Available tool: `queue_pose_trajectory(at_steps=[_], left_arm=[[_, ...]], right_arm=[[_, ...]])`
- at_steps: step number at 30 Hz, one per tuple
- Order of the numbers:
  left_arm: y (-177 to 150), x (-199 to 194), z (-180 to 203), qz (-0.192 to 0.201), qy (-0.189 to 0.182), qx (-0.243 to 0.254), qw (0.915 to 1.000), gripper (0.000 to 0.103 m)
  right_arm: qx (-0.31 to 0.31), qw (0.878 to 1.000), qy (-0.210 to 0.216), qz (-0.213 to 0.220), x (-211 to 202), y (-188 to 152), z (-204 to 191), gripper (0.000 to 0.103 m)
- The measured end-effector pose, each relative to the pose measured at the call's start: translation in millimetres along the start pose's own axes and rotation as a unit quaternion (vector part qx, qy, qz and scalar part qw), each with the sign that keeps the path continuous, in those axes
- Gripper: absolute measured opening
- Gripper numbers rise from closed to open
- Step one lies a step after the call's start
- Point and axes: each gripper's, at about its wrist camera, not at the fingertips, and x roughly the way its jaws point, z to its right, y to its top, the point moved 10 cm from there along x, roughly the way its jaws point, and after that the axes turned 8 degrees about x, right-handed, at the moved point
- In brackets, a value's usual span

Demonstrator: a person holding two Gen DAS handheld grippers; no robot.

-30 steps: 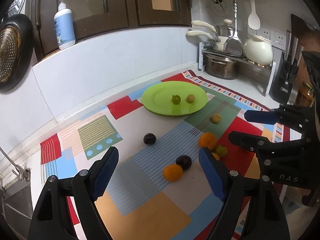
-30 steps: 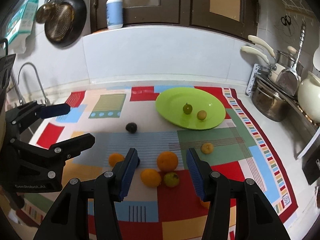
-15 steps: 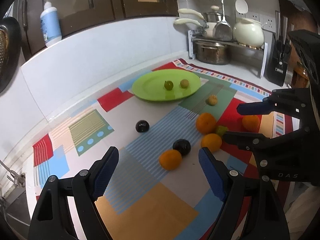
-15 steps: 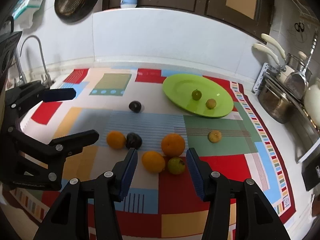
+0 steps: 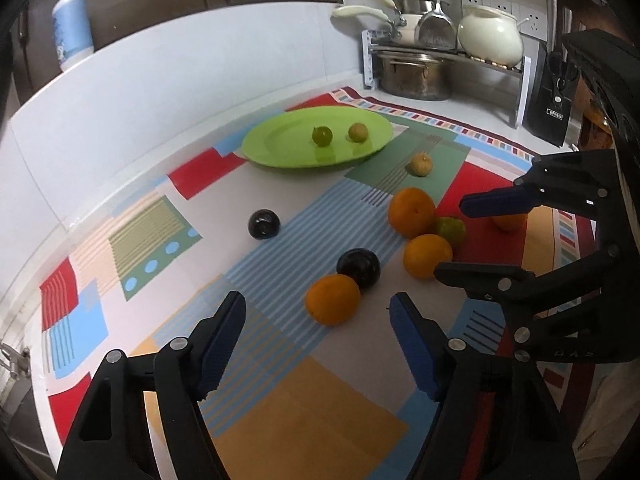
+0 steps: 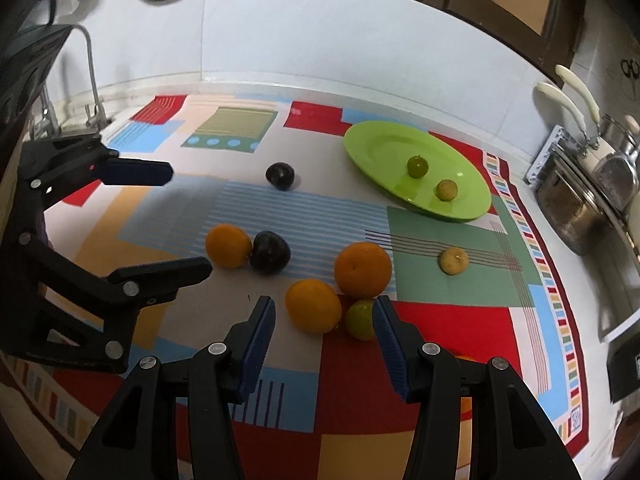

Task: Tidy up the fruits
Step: 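Grasp a mandarin with the left gripper while the right gripper grasps an orange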

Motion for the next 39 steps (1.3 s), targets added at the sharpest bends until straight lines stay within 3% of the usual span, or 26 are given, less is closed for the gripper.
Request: queue_pose_trajectory(at_steps=[19, 28, 39], left_arm=[[-6.9, 26.8, 3.9, -0.033, -0.035, -0.022, 0.9986, 0.049], [-11.8, 35.0, 4.7, -0.048, -0.045, -0.042, 0.997, 0.035], [-9.3, 21.9, 3.7, -0.038, -0.037, -0.055, 0.9971, 0.035]], right_arm=[[-0.058, 0.998, -0.001, -0.016, 22.3, -2.0, -10.1, 0.038], [-0.057, 0.998, -0.003, -0.032, 30.0, -6.1, -9.4, 0.036], [-0.011, 0.999, 0.025, -0.022, 19.2, -2.4, -7.4, 0.035]])
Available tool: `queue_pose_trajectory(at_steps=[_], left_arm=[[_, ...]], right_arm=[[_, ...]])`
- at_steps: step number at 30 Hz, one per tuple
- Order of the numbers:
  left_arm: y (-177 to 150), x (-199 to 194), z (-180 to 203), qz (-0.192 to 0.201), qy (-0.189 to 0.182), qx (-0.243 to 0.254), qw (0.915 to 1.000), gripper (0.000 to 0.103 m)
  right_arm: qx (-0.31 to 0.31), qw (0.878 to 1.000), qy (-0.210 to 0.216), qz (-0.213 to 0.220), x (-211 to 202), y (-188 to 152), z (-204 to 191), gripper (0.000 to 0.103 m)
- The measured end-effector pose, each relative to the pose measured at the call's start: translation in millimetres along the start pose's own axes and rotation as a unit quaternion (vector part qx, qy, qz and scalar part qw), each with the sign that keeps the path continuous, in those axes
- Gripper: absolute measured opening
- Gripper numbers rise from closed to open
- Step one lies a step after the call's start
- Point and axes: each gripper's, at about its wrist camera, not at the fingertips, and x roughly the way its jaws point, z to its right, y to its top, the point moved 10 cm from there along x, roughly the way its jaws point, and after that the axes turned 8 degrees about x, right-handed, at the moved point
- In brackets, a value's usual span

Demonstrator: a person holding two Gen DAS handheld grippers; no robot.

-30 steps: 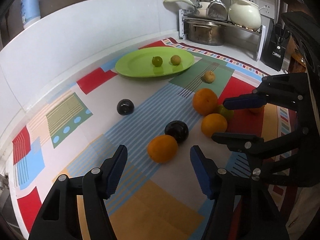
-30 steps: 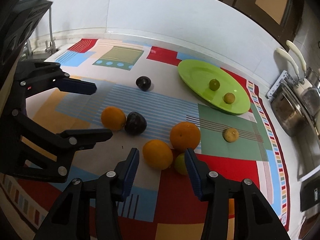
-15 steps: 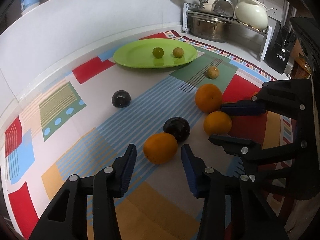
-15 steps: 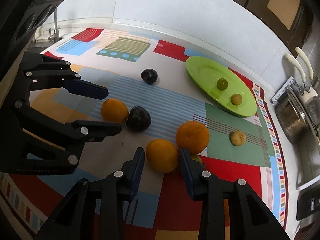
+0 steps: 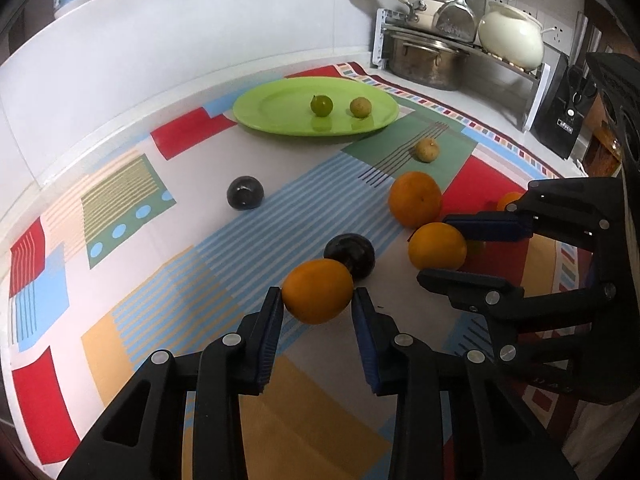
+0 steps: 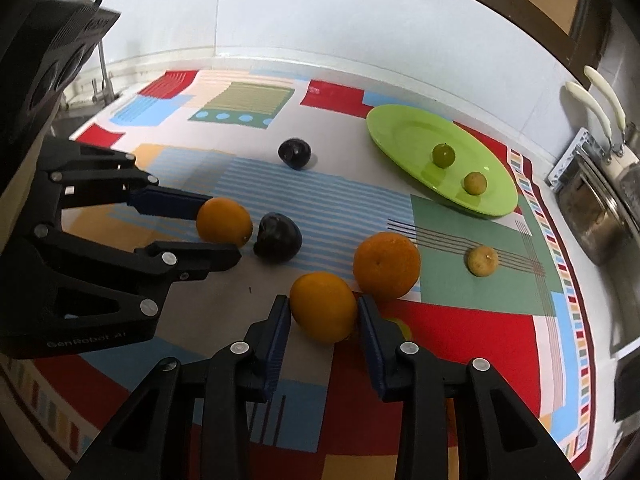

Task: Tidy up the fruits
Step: 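Grasp a mandarin with the left gripper while the right gripper grasps an orange, then carry the mandarin in the left gripper while the right gripper carries the orange to the plate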

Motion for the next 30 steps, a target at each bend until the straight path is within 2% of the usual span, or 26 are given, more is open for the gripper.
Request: queue_pose_trajectory(at_steps=[14, 30], left_arm=[[21.0, -29.1, 1.0, 0.032, 0.015, -0.016, 0.9992, 0.035], [78.4, -57.5, 1.7, 0.09, 0.034, -0.009, 0.9953, 0.035]], right_arm=[[0.056, 0.997, 0.026, 0.035, -31.2, 20.1, 9.7, 0.035], [0.117, 0.989, 0.039, 0.083, -62.8, 51.4, 43.4, 0.035]])
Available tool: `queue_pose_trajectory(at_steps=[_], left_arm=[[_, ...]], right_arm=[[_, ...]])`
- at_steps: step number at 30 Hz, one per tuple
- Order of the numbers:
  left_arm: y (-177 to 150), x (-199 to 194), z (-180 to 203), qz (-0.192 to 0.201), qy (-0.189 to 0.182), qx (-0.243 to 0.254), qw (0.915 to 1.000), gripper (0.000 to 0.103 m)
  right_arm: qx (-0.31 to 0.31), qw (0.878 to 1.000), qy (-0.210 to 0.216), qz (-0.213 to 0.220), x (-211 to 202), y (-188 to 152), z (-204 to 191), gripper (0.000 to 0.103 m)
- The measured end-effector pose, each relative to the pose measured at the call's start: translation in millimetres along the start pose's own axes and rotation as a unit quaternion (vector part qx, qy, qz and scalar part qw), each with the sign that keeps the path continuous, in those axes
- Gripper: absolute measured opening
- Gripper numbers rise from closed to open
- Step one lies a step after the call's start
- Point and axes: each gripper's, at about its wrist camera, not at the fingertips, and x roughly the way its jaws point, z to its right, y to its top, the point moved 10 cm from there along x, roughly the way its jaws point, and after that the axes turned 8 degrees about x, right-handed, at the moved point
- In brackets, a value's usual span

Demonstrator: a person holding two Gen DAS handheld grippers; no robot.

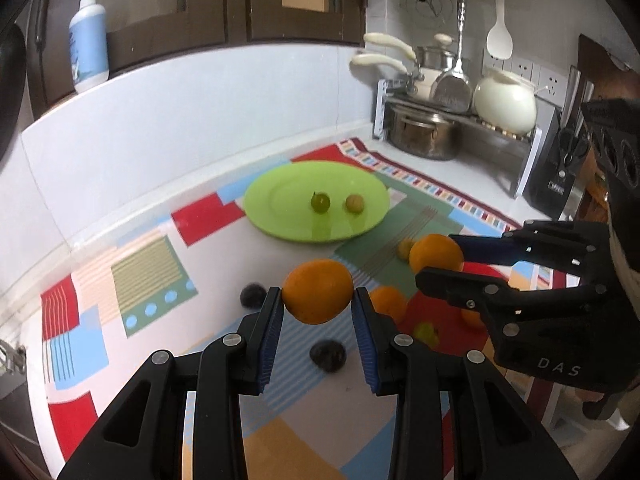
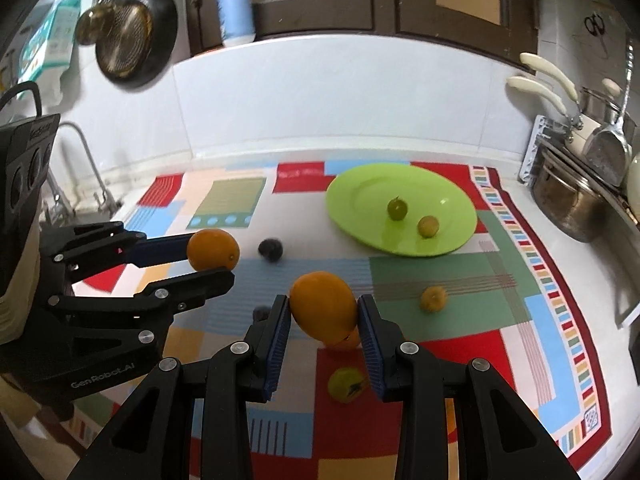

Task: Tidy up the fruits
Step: 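Carry the mandarin in the left gripper while the right gripper carries the orange to the plate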

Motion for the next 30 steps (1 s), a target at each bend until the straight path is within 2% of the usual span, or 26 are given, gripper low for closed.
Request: queue_pose_trajectory(at_steps=[21, 30], left_arm=[[90.9, 29.4, -17.5, 0.043, 0.009, 0.015, 0.9989, 0.035], [117.1, 59.5, -33.5, 0.035, 0.006, 0.011, 0.9993, 0.035]], right_arm=[[0.038, 0.998, -0.015, 0.048, 6.7, 79.9, 44.7, 0.035], [0.048, 0.998, -0.011, 0.039, 29.1, 106.4, 57.9, 0.035]])
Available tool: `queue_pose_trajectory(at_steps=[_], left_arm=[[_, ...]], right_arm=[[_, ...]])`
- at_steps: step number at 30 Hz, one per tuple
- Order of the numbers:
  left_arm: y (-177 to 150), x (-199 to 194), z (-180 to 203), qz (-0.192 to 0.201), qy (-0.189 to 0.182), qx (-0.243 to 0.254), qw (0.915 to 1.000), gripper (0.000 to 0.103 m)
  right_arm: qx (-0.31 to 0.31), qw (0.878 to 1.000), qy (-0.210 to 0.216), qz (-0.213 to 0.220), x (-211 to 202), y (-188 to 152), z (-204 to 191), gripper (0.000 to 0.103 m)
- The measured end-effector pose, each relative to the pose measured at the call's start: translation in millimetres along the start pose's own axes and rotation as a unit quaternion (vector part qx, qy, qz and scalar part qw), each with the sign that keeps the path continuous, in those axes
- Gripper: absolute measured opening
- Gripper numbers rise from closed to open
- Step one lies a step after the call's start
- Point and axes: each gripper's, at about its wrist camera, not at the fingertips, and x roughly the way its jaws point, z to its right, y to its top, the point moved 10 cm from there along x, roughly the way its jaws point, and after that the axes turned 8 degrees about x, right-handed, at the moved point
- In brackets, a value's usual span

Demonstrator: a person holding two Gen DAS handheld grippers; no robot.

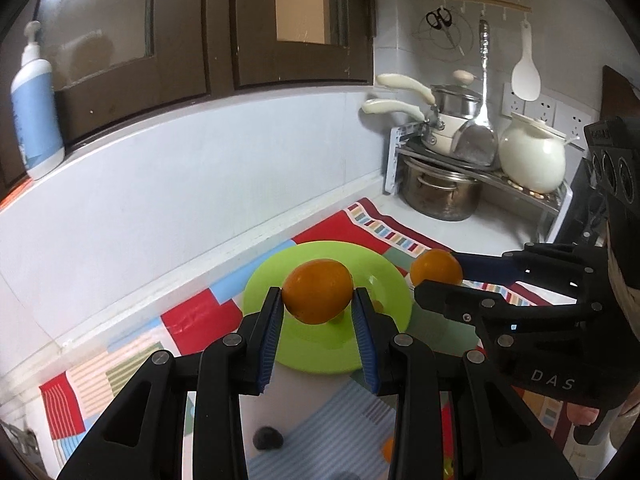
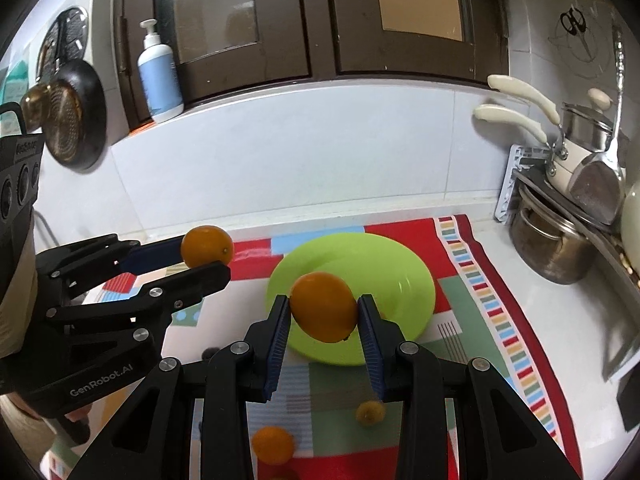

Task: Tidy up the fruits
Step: 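Carry the mandarin in the left gripper while the right gripper carries the orange to the plate, then open the left gripper over the plate while the right gripper releases its orange there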

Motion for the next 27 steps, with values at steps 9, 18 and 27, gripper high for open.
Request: queue_pose_trajectory(at_steps=[9, 18, 27], left_arm=[[9.1, 42.7, -17.9, -0.026, 0.001, -0.004, 0.9997, 0.035], [5.0, 92.3, -28.6, -0.068, -0.026, -0.023, 0.9971, 0.035], [-15.9, 142.8, -33.8, -0.121, -0.035, -0.029, 0.9915, 0.035]], right_arm=[[0.007, 1.0, -0.01, -0.017, 33.1, 22.8, 14.0, 0.035], [0.032, 0.998, -0.014, -0.054, 75.6, 26.9, 35.8, 0.035], [0.052, 0.994, -0.024, -0.096, 120.5, 14.6, 56.9, 0.035]])
